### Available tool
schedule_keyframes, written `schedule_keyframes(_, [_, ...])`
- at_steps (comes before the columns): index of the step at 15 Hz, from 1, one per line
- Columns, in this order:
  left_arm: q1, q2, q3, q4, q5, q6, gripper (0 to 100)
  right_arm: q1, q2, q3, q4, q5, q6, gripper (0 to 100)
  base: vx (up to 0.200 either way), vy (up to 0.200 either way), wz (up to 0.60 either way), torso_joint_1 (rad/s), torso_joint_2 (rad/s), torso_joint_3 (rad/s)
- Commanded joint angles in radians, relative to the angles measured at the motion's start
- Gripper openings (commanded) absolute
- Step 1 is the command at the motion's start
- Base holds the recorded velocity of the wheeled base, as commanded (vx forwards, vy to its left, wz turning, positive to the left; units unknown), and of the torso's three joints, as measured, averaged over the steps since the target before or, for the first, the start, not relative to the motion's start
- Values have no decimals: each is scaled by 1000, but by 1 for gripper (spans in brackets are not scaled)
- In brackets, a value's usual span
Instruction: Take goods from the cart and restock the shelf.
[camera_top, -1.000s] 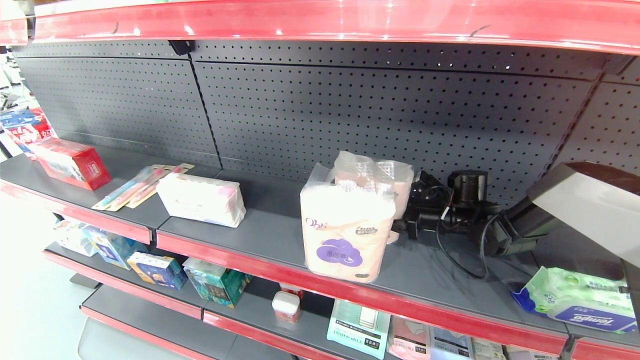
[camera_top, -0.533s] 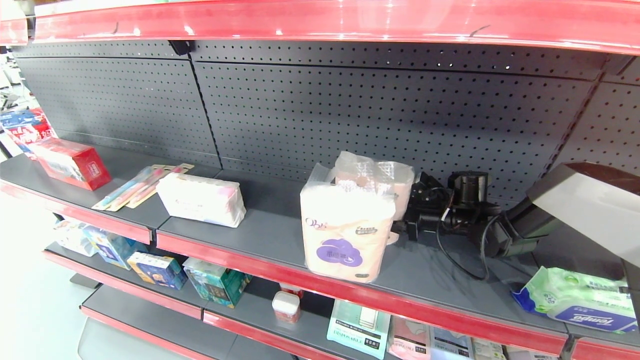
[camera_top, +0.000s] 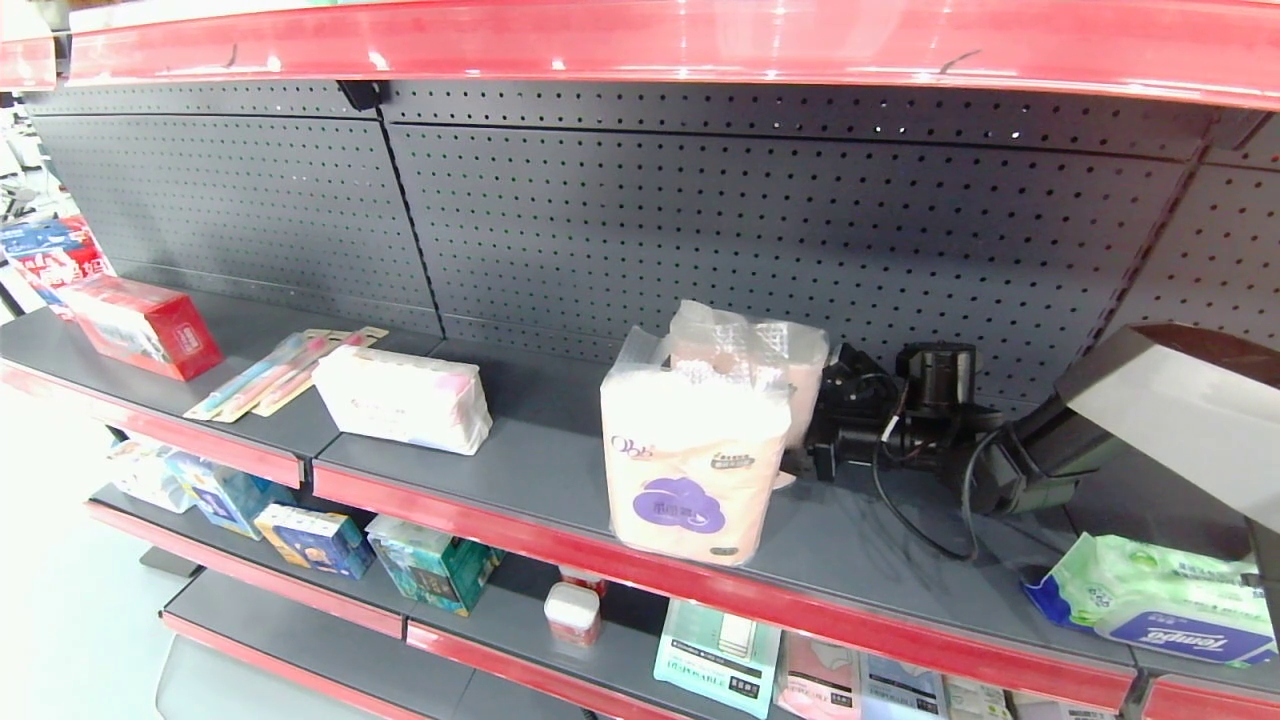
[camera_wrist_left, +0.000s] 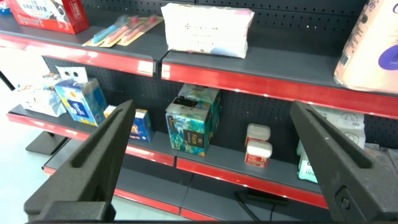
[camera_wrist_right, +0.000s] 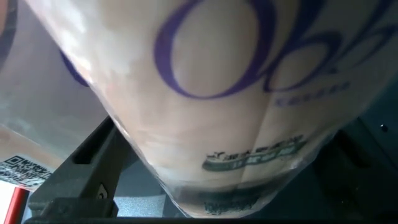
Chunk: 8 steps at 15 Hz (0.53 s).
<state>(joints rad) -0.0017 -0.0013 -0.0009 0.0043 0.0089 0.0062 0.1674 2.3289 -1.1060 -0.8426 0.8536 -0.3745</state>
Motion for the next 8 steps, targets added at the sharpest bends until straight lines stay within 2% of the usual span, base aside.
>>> schedule_keyframes(1, [0, 1, 1, 0, 0, 0, 100, -6, -19, 5, -1, 1, 0, 100, 0, 0, 0, 0, 0, 0])
schedule_keyframes(8, [0, 1, 1, 0, 0, 0, 100, -23, -48, 48, -1, 1, -14, 100, 0, 0, 0, 0, 0, 0])
